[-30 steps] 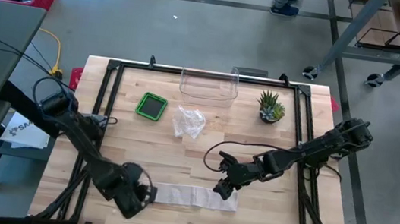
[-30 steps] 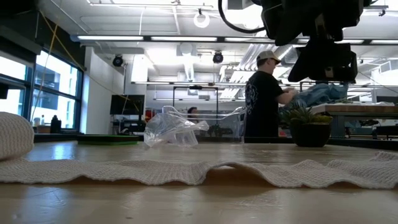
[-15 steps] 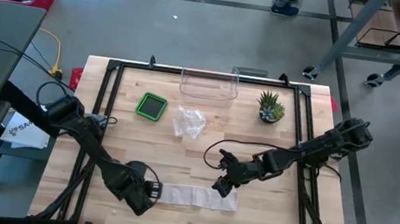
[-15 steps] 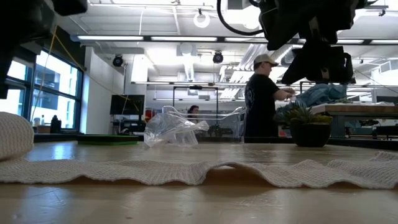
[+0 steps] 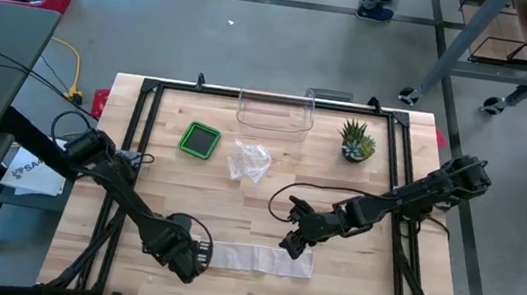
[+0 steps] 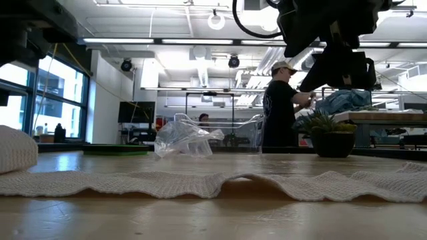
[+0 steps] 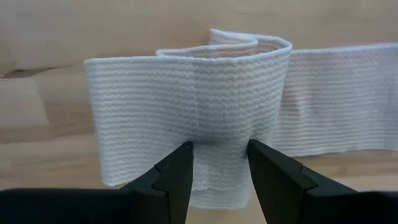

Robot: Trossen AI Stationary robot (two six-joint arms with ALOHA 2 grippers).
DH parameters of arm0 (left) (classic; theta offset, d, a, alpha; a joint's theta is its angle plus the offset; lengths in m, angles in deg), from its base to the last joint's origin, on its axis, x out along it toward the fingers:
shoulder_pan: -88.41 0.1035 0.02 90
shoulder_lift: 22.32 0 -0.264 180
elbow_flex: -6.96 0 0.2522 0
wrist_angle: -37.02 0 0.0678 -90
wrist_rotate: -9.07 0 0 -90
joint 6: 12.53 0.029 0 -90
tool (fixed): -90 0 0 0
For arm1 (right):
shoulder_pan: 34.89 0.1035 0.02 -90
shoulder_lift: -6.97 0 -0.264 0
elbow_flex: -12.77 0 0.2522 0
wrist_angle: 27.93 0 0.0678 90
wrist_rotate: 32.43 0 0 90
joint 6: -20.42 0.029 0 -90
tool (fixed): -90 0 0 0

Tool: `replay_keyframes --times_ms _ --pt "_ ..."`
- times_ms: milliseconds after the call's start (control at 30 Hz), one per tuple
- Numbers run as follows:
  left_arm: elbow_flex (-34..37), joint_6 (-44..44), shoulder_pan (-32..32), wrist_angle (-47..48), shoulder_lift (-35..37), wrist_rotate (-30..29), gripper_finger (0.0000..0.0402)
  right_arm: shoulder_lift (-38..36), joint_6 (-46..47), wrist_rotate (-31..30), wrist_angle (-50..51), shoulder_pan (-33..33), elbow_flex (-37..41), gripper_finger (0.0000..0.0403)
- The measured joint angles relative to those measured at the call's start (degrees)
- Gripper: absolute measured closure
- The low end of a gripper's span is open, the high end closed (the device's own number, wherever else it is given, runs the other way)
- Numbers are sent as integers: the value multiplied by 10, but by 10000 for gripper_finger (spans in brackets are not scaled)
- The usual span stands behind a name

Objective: Roll bandage
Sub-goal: Roll the bandage

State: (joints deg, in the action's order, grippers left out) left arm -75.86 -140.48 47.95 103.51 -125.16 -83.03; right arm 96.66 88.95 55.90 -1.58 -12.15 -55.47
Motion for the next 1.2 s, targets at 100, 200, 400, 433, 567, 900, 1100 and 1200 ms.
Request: replay_keyframes --times_ms 100,200,400,433,567,900,1100,1200 --pt "0 20 8 -11 -10 0 255 0 0 0 0 0 0 198" --pt "0 32 15 -11 -26 0 255 0 0 -1 0 0 0 198" --pt "-2 37 20 -36 -64 16 255 0 0 -1 0 0 0 199" --pt "-3 37 22 -40 -70 22 255 0 0 -1 0 0 0 198" --pt "-3 37 27 -52 -78 45 275 0 5 -1 0 0 0 199" --pt "-21 15 17 39 -10 -31 374 0 2 -1 0 0 0 199" --pt "-22 43 15 4 -5 -27 374 0 -16 15 -12 0 0 199" --pt "-21 50 13 -5 -2 -29 374 0 -37 21 -55 0 0 210"
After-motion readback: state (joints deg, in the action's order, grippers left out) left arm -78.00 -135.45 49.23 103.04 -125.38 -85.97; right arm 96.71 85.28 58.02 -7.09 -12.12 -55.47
